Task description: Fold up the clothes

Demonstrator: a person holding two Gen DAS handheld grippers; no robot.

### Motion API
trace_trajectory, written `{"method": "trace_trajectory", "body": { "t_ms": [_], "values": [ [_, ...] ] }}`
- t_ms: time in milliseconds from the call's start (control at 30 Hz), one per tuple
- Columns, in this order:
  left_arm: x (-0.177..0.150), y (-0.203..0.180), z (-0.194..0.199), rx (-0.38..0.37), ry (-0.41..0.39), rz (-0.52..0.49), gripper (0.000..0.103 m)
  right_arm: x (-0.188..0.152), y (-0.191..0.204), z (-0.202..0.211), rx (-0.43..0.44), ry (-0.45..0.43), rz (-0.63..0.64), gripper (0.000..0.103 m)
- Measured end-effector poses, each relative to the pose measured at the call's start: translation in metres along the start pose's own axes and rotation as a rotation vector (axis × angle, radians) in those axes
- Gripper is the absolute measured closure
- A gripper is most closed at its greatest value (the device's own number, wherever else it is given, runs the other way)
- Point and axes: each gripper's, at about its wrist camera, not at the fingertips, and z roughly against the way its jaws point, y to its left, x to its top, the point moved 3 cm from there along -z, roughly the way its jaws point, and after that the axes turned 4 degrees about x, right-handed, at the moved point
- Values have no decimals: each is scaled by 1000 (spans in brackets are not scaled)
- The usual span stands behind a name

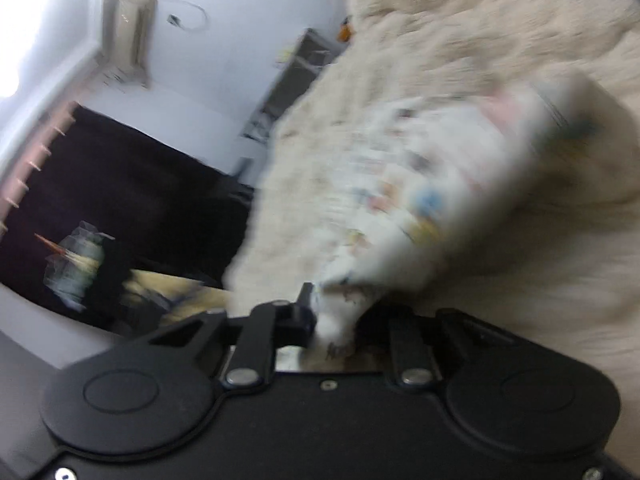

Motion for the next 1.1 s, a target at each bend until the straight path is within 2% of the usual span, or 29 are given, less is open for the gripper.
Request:
{"method": "trace_trajectory", "body": {
  "t_ms": [33,167,200,267,300,333,367,400,433,500,600,667,700,733,800,833,900,967,1000,1100],
  "values": [
    [6,-4,3,17,-14,-16,4,2,13,-1,25,-12,-36,87],
    [22,-17,-5,117,-3,-33,1,-7,37,-9,66,-54,-176,81],
    [24,-20,-11,161,15,-36,1,-7,37,-9,72,-57,-192,76],
    [26,-27,-28,280,69,-43,2,-18,38,-12,89,-72,-246,75],
    [26,-28,-35,319,88,-42,7,-23,38,-12,90,-77,-264,73],
    [25,-29,-39,340,100,-38,19,-25,37,-13,90,-81,-272,70],
    [24,-29,-42,359,106,-31,26,-28,35,-13,90,-86,-282,70],
    [23,-30,-44,376,108,-22,42,-31,32,-13,91,-92,-292,68],
    [22,-30,-46,392,110,-13,64,-33,31,-12,94,-89,-290,65],
    [16,-25,-43,404,109,-19,80,-33,34,-8,110,-69,-237,60],
    [5,-10,-31,363,119,-2,86,-33,49,12,139,-16,-55,46],
    [-3,3,-23,311,120,44,86,-35,62,34,122,14,178,41],
    [-7,10,-19,274,120,81,87,-43,68,41,43,-1,361,34],
    [-12,17,-16,241,120,118,87,-53,74,47,-51,-22,554,21],
    [-15,22,-15,223,121,141,88,-73,80,53,-228,-51,923,7],
    [-16,24,-17,216,123,152,88,-85,78,51,-309,-56,1094,3],
    [-15,25,-17,209,124,145,88,-110,63,37,-453,30,1386,8],
    [-14,26,-16,204,123,124,88,-114,35,13,-576,145,1495,18],
    [-14,28,-16,201,122,113,88,-114,31,10,-583,161,1491,23],
    [-11,30,-18,194,125,97,88,-72,24,12,-502,137,1337,23]
  ]
}}
